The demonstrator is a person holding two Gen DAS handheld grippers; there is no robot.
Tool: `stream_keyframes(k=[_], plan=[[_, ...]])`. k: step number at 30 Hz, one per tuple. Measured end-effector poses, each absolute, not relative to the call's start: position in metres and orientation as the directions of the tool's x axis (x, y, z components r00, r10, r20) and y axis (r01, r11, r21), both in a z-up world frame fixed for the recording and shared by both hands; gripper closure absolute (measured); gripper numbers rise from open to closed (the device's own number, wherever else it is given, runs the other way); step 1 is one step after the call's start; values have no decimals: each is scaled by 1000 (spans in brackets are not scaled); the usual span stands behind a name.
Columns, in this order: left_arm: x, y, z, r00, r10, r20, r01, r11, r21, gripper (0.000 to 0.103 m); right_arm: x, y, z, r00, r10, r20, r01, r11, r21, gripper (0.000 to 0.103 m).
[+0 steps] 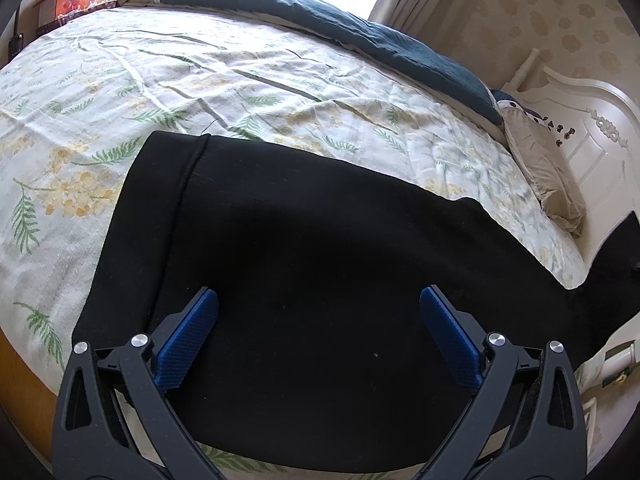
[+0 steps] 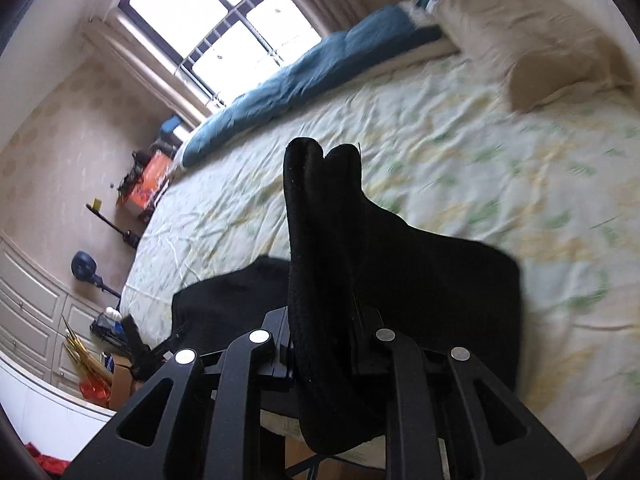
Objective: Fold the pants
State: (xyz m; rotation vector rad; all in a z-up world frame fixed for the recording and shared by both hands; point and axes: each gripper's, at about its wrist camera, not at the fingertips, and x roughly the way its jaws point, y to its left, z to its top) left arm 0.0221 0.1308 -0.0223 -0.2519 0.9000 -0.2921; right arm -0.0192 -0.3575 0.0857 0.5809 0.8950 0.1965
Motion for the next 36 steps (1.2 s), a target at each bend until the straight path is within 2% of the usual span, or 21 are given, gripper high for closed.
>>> stream_keyframes(k=[7, 15, 20, 24, 28, 30, 33, 36], plan=[[22, 130, -23, 592, -348, -727, 143, 933, -330, 3, 5, -287, 30, 554, 340, -760, 77, 888, 453, 85], [23, 128, -24, 596, -333, -731, 141, 939, -312, 3, 14, -244, -4, 511, 239, -826, 76, 944, 320, 83], [22, 126, -25, 600, -320, -733, 141, 945, -297, 3, 12, -236, -9, 523, 254, -813, 77, 936, 343, 72], [22, 124, -25, 601, -311, -736, 139, 948, -287, 3, 10, -227, -11, 528, 270, -805, 72, 930, 359, 67], [22, 124, -26, 600, -310, -737, 141, 948, -285, 3, 8, -217, -11, 521, 325, -789, 47, 912, 407, 58], [22, 124, -26, 601, -310, -737, 139, 948, -285, 3, 7, -208, -11, 518, 335, -787, 32, 912, 409, 58], [23, 124, -26, 601, -309, -737, 139, 949, -284, 3, 6, -200, -13, 520, 341, -783, 24, 911, 412, 50], [23, 124, -26, 601, -309, -737, 142, 949, -282, 3, 5, -191, -13, 527, 323, -786, 20, 920, 391, 48]])
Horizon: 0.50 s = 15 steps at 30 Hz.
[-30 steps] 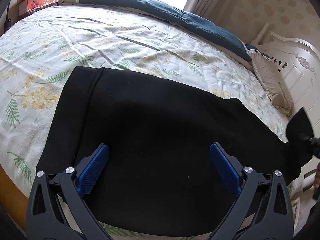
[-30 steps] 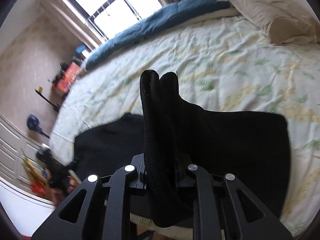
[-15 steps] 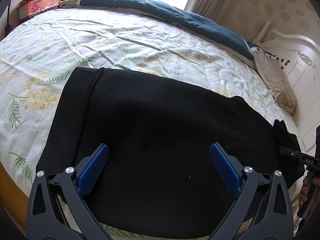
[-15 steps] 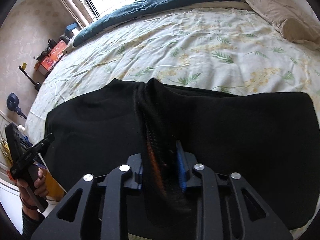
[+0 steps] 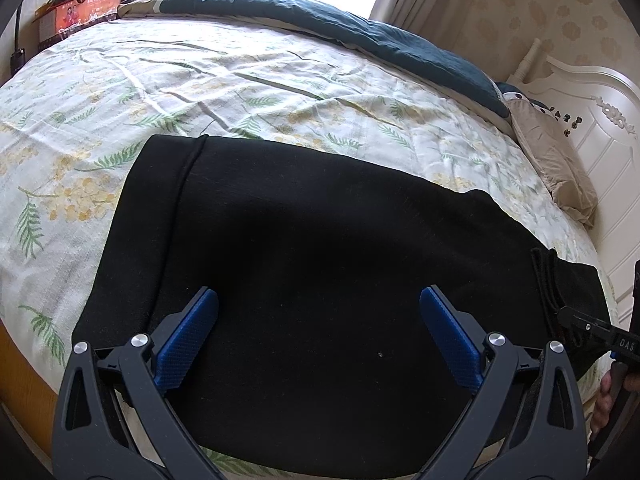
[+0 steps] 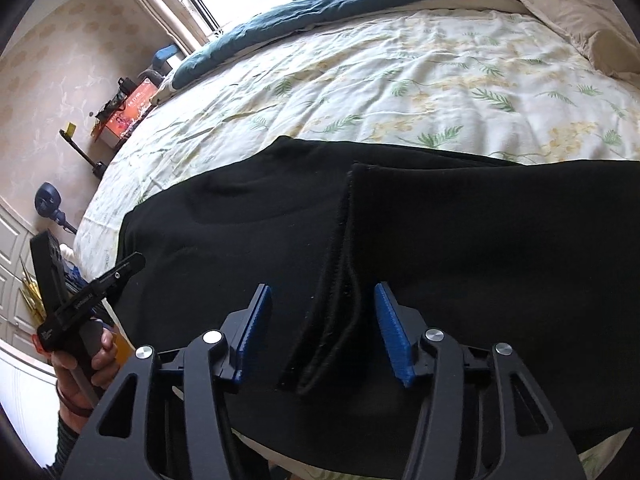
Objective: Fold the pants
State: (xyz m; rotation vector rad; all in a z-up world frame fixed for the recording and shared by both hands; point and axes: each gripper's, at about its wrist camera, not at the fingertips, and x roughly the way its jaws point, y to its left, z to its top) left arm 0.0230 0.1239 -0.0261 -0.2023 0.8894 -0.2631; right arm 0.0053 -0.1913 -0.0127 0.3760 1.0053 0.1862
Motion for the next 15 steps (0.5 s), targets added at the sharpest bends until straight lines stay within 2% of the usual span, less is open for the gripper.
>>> stream_keyframes(k=[2, 10, 15], plan=[[23, 124, -27, 602, -306, -738, 144, 950, -277, 3, 4, -188, -12, 529, 326, -784, 16, 919, 393, 42], [25, 125, -28, 602, -299, -741, 140, 952, -271, 3, -2, -166, -9, 546, 264, -795, -6, 950, 311, 35], [25, 123, -28, 601, -294, -743, 139, 954, -265, 3, -6, -155, -7, 554, 226, -801, -24, 966, 256, 35]])
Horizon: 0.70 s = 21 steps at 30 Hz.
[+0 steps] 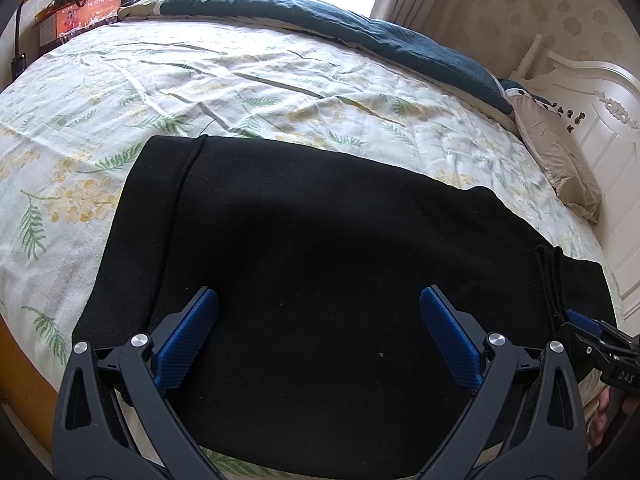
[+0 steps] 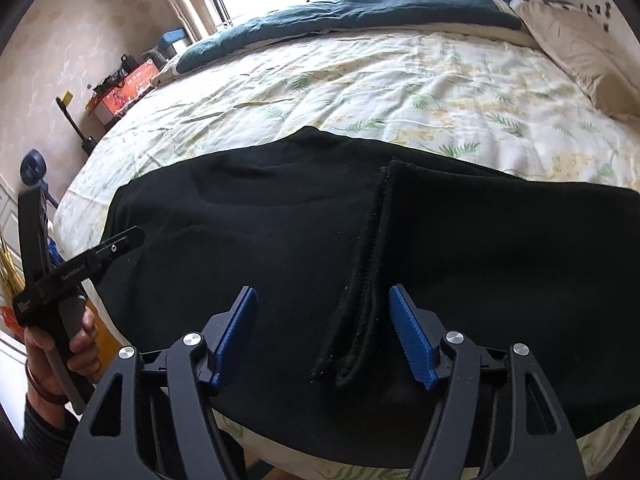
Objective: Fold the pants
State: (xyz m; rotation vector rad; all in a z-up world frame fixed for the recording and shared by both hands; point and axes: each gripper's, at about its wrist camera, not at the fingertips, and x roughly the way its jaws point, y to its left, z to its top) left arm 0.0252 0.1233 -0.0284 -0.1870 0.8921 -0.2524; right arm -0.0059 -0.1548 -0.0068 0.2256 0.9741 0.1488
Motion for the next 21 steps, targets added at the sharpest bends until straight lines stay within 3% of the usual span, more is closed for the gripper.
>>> stream_keyframes(k=[10, 12, 14, 16, 21], plan=[[26, 121, -30, 602, -278, -748, 138, 960, -245, 3, -14, -137, -2, 570, 202, -797, -71, 978, 197, 33], [26, 121, -30, 603, -274, -749, 138, 961, -240, 3, -15, -130, 0, 559, 255, -789, -121, 966, 226, 33], [25, 120, -30, 604, -273, -749, 139, 961, -239, 3, -17, -128, 3, 515, 422, -747, -184, 905, 384, 33], [25, 120, -30, 601, -272, -751, 143, 962, -234, 3, -23, -134, 15, 527, 500, -687, -231, 863, 450, 33], [27, 121, -30, 598, -278, -752, 150, 960, -236, 3, -43, -226, 57, 680, 470, -563, -172, 849, 500, 30]])
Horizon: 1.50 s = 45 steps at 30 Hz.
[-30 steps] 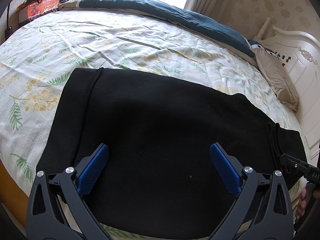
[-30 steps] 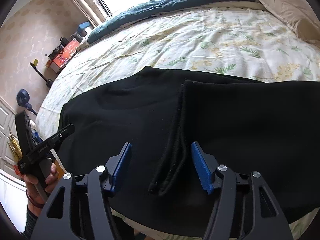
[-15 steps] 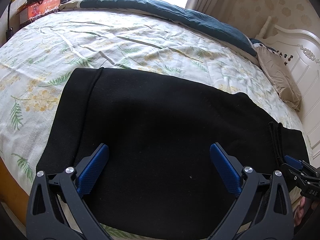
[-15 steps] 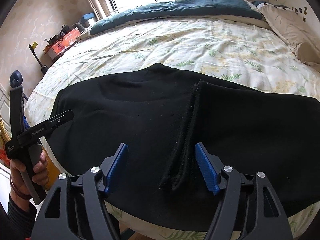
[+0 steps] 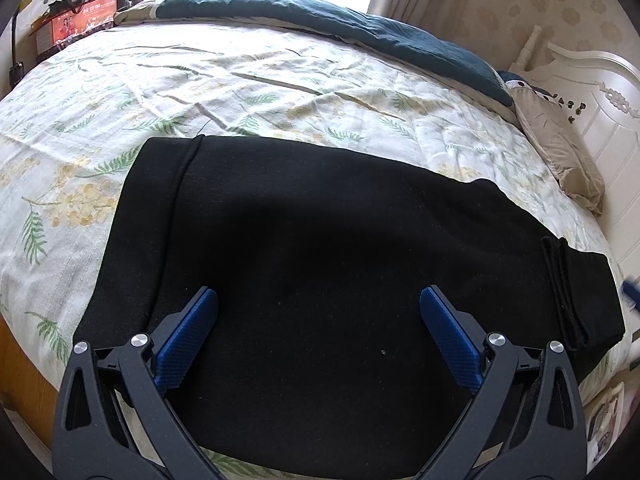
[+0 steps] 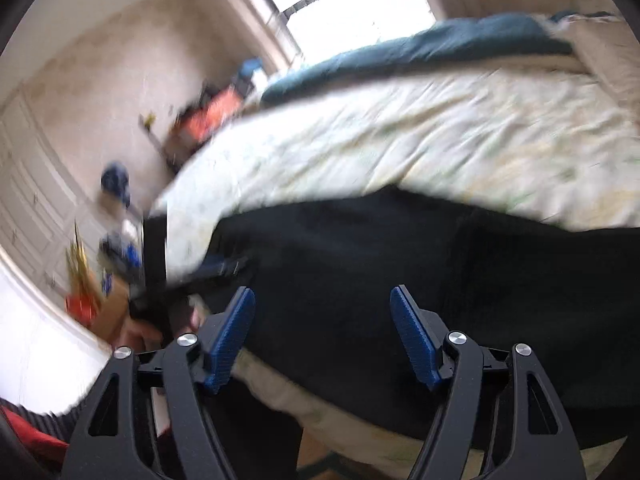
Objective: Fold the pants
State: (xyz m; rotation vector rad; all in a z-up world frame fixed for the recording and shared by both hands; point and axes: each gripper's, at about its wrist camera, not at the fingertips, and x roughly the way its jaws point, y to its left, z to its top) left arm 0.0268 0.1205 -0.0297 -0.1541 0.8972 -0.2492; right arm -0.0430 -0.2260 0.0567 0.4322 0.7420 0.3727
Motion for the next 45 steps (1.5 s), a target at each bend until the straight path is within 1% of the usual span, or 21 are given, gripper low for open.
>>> stream_keyframes(k=[3, 6, 8, 11, 12, 13, 14, 16, 17, 20, 23, 25, 28, 30, 32, 35, 38, 39, 41, 44, 45], plan=[[26, 120, -30, 602, -272, -750, 146, 962, -232, 3, -52, -320, 55, 773, 346, -533, 12, 831, 556, 28], [24, 118, -30, 609, -263, -749, 149, 965, -218, 3, -52, -411, 25, 793, 272, -545, 180, 750, 636, 28], [23, 117, -30, 611, -259, -748, 151, 966, -211, 3, -41, -454, -9, 754, 345, -558, 224, 664, 713, 28], [22, 117, -30, 608, -257, -751, 151, 966, -209, 3, -30, -480, -47, 745, 448, -494, 220, 534, 816, 29], [23, 116, -30, 607, -256, -753, 150, 966, -209, 3, -27, -484, -56, 747, 476, -464, 208, 497, 843, 32], [23, 116, -29, 605, -256, -754, 150, 967, -208, 3, -24, -484, -62, 742, 486, -462, 204, 492, 846, 54], [24, 116, -29, 603, -256, -756, 150, 967, -208, 3, -21, -485, -67, 730, 487, -479, 214, 503, 837, 63], [24, 116, -29, 600, -253, -759, 149, 967, -205, 3, -19, -483, -77, 707, 485, -515, 232, 529, 816, 75], [24, 115, -30, 600, -249, -760, 147, 968, -201, 3, -19, -484, -79, 707, 490, -510, 227, 526, 820, 75], [26, 114, -31, 601, -239, -763, 145, 971, -190, 3, -20, -484, -78, 705, 511, -493, 210, 513, 832, 73], [25, 113, -31, 601, -236, -764, 144, 972, -187, 3, -36, -491, -73, 712, 540, -449, 184, 474, 861, 61], [25, 113, -31, 601, -239, -763, 145, 971, -189, 3, -54, -487, -71, 712, 556, -429, 155, 471, 868, 56], [25, 112, -31, 602, -240, -762, 148, 971, -188, 3, -89, -475, -68, 704, 561, -435, 118, 512, 851, 53], [24, 112, -31, 602, -238, -762, 149, 971, -186, 3, -112, -466, -68, 709, 538, -456, 105, 559, 822, 53], [24, 111, -31, 602, -237, -762, 148, 971, -185, 3, -121, -457, -72, 693, 500, -519, 128, 623, 772, 71], [24, 111, -31, 603, -234, -762, 150, 972, -180, 3, -123, -458, -72, 702, 478, -528, 119, 651, 749, 73], [25, 112, -31, 602, -235, -763, 153, 972, -178, 3, -125, -462, -59, 703, 465, -538, 147, 645, 750, 63], [25, 112, -31, 601, -237, -763, 154, 971, -181, 3, -125, -460, -50, 719, 434, -543, 154, 663, 733, 61], [24, 113, -31, 600, -244, -762, 158, 970, -186, 3, -126, -447, -18, 754, 359, -550, 152, 720, 677, 53], [23, 112, -31, 603, -242, -760, 161, 970, -182, 3, -113, -417, 10, 774, 410, -482, 53, 716, 696, 37], [23, 113, -31, 602, -243, -761, 159, 970, -184, 3, -106, -405, 16, 766, 444, -466, 19, 708, 706, 36]])
